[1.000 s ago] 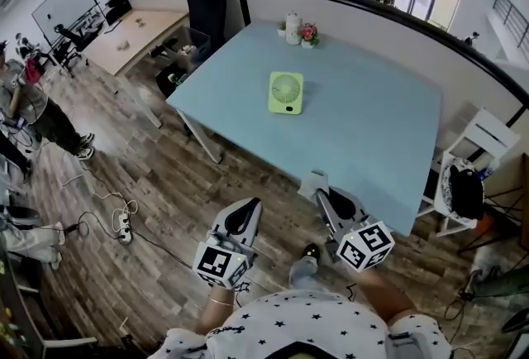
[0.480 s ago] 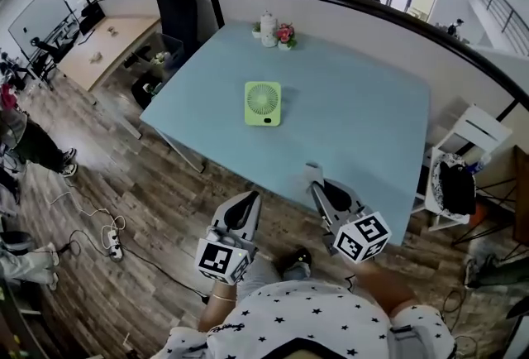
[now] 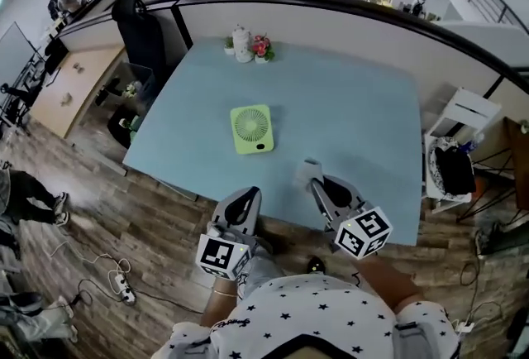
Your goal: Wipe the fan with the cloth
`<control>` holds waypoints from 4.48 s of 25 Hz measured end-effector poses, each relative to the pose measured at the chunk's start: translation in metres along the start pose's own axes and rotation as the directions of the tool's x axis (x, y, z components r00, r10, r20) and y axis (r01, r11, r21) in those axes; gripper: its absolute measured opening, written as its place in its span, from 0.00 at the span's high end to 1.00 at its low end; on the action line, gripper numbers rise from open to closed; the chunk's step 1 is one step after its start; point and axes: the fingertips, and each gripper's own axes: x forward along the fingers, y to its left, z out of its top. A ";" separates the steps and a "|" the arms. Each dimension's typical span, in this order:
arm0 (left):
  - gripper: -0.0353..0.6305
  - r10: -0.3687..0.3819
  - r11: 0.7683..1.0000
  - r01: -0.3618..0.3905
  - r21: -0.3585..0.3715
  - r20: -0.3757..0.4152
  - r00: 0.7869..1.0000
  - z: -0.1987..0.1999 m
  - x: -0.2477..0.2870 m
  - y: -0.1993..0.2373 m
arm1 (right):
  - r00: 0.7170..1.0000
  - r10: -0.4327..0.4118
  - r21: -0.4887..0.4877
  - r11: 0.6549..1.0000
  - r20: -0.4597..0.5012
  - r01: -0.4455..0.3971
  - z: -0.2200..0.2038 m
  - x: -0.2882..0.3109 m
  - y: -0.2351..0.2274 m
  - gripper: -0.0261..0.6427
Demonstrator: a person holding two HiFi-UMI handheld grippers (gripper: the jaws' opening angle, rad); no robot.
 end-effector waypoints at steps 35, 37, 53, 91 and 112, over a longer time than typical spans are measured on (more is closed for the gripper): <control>0.90 -0.042 0.999 0.041 -0.007 -0.014 0.999 -0.009 0.055 0.287 | 0.967 -0.145 -0.048 0.989 -0.208 0.138 -0.059 0.316 0.004 0.92; 0.90 -0.051 0.999 0.050 -0.013 -0.015 0.999 -0.011 0.058 0.292 | 0.956 -0.175 -0.058 0.984 -0.237 0.166 -0.068 0.323 -0.003 0.91; 0.90 -0.051 0.997 0.049 -0.067 -0.033 0.998 -0.022 0.069 0.303 | 0.922 -0.225 -0.062 0.974 -0.316 0.216 -0.088 0.325 -0.041 0.91; 0.90 -0.072 0.995 0.068 -0.071 -0.055 0.996 -0.024 0.068 0.289 | 0.950 -0.238 0.036 0.968 -0.200 0.250 -0.057 0.297 -0.051 0.91; 0.90 0.026 0.996 -0.032 -0.088 -0.071 0.997 -0.034 0.043 0.312 | 0.929 -0.123 0.006 0.991 -0.349 0.133 -0.118 0.325 -0.027 0.91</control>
